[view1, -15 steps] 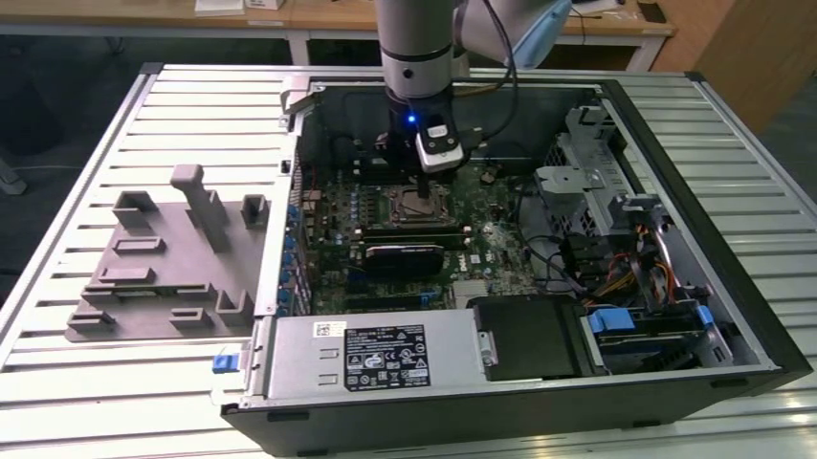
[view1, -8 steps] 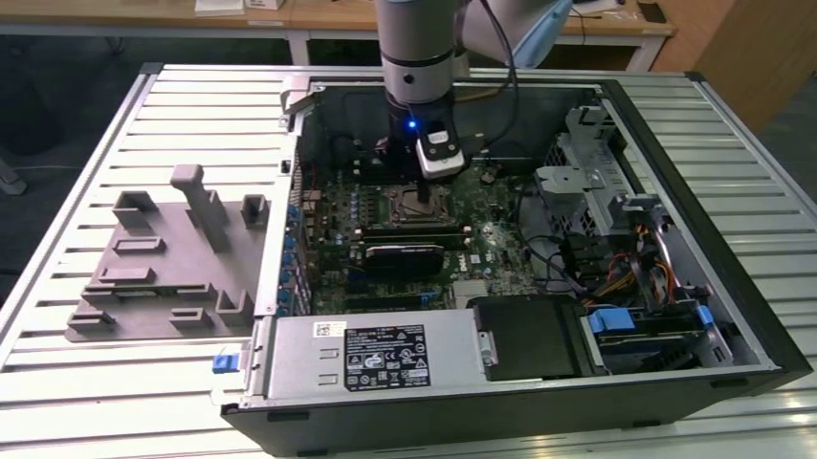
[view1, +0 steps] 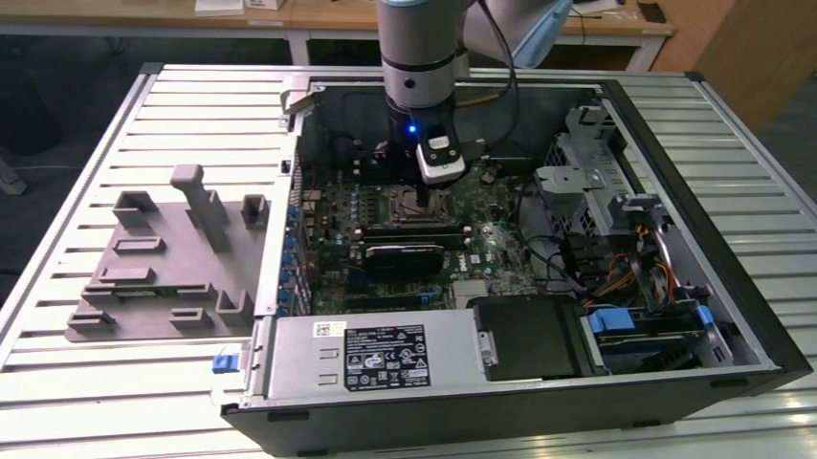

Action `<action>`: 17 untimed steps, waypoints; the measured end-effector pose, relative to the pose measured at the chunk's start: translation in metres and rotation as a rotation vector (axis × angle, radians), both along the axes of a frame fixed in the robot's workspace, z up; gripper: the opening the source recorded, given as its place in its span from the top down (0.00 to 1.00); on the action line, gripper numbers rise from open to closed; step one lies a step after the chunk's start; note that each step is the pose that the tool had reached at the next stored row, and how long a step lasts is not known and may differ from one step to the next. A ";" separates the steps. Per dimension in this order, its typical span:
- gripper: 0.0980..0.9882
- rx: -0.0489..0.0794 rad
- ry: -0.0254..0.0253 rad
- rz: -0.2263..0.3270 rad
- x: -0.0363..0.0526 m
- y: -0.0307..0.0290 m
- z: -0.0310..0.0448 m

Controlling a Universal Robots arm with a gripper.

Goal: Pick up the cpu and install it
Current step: 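Install the first cpu locking lever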

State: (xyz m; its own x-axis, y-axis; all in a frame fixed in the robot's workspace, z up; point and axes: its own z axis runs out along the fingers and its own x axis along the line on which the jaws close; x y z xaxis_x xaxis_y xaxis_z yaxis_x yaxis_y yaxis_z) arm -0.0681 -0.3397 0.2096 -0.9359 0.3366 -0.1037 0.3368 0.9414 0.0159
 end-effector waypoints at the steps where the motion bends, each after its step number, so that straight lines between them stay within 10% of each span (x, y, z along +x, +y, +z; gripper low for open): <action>1: 0.99 0.000 0.0000 0.000 0.0000 -0.0001 0.0000; 17: 0.99 0.028 -0.0001 0.000 0.0000 -0.0001 0.0150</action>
